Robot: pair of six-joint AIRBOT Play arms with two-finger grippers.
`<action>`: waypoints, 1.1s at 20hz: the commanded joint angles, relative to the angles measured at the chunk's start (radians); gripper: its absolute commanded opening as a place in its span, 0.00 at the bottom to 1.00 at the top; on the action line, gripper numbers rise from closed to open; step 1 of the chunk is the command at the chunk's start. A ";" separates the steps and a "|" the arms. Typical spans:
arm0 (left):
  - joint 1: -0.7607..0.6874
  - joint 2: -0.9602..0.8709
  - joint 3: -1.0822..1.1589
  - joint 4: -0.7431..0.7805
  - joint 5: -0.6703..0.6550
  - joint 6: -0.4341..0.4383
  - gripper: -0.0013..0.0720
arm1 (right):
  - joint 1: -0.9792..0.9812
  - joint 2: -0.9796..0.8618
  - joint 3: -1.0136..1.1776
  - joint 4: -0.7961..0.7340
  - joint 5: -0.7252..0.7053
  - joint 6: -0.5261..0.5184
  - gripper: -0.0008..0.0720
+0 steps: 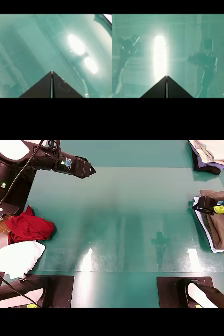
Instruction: Fold the shirts.
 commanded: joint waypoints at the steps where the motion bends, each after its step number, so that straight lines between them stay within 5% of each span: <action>1: 0.000 0.001 0.000 0.000 0.000 0.000 0.06 | 0.001 0.000 0.000 0.001 0.000 0.000 0.03; 15: 0.031 0.006 0.033 0.008 -0.034 -0.031 0.06 | 0.001 0.000 0.000 0.001 0.019 0.000 0.03; 18: 0.126 0.067 0.071 0.209 -0.265 -0.068 0.06 | 0.001 0.000 0.000 0.000 0.018 0.000 0.03; 21: 0.208 0.103 0.050 0.608 -0.497 -0.172 0.06 | 0.001 0.000 0.000 0.001 0.006 0.000 0.03; 22: 0.235 0.105 0.021 0.689 -0.546 -0.196 0.21 | 0.001 0.000 0.000 0.001 0.008 0.000 0.03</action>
